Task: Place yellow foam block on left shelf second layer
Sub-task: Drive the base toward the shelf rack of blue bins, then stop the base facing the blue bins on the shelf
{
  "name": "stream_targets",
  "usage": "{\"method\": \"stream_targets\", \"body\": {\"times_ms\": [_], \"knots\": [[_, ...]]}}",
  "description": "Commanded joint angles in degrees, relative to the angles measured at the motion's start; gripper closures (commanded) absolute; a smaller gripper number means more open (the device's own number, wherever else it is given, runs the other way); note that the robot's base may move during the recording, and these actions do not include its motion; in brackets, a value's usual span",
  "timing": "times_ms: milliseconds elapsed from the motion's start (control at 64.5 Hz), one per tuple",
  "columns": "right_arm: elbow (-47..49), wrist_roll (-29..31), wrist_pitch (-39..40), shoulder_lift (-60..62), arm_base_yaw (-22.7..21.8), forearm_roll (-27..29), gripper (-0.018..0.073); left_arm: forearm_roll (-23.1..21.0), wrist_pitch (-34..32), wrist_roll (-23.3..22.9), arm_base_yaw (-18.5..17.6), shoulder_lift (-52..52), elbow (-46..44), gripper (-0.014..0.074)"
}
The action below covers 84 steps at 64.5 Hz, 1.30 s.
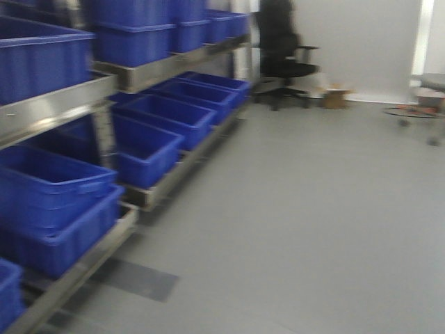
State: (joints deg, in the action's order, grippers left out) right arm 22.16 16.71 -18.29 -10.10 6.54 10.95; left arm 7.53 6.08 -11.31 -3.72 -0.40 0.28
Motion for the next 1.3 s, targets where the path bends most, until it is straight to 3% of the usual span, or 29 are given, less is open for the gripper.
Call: {"method": "stream_targets", "body": {"times_ms": [0,1287], "knots": [[1.71,0.02,5.06,-1.1,-0.44,0.38,0.0251,-0.42,-4.83,-0.22,0.12,-0.76,1.58,0.046],[1.71,0.02,5.06,-1.1,-0.44,0.38,0.0251,-0.42,-4.83,-0.22,0.21,-0.76,1.58,0.046]]}}
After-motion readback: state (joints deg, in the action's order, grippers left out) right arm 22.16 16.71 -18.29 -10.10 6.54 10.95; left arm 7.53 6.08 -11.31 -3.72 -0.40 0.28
